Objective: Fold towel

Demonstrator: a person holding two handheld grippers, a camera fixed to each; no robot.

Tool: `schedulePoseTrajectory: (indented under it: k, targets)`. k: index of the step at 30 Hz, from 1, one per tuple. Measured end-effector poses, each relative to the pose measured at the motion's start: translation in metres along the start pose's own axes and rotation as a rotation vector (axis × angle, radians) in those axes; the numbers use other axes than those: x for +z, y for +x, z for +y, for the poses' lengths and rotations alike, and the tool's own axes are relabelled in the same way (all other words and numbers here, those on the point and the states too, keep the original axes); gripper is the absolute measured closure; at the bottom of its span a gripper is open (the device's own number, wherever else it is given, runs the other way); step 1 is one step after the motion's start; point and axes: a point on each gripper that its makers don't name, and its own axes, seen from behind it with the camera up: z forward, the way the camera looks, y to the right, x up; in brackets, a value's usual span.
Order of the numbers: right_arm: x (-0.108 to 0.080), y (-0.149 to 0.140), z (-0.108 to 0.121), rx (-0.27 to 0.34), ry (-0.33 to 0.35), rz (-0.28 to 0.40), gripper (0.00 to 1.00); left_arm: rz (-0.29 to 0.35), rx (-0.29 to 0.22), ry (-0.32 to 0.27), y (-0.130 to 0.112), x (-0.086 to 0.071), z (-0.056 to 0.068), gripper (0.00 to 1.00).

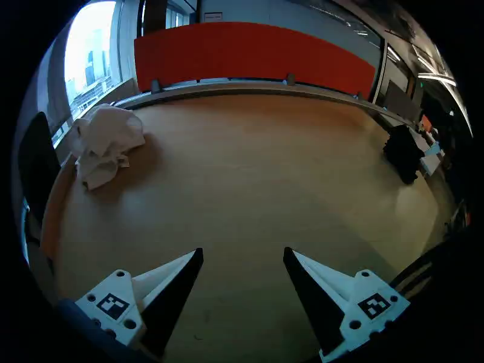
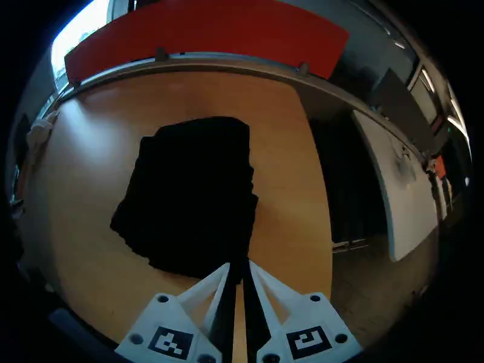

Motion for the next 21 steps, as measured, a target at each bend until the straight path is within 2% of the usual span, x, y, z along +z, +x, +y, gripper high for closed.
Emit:
schedulePoseTrajectory:
  k: [6,17,21]
  targets:
    - [0.003,-0.001,0.003,0.019,-0.01,0.001,0.93,0.001,-0.002,0.0,-0.0001,-0.0009,0.0009,0.01]
    - [0.0053,-0.0034,0.0076,0.02,-0.034,-0.006,0.92,0.001,-0.001,-0.001,-0.0003,-0.0007,0.0012,0.01]
    - [0.0056,-0.0039,0.0077,0.022,-0.036,-0.006,0.87,0.001,-0.001,0.0,-0.0008,-0.0016,0.0001,0.01]
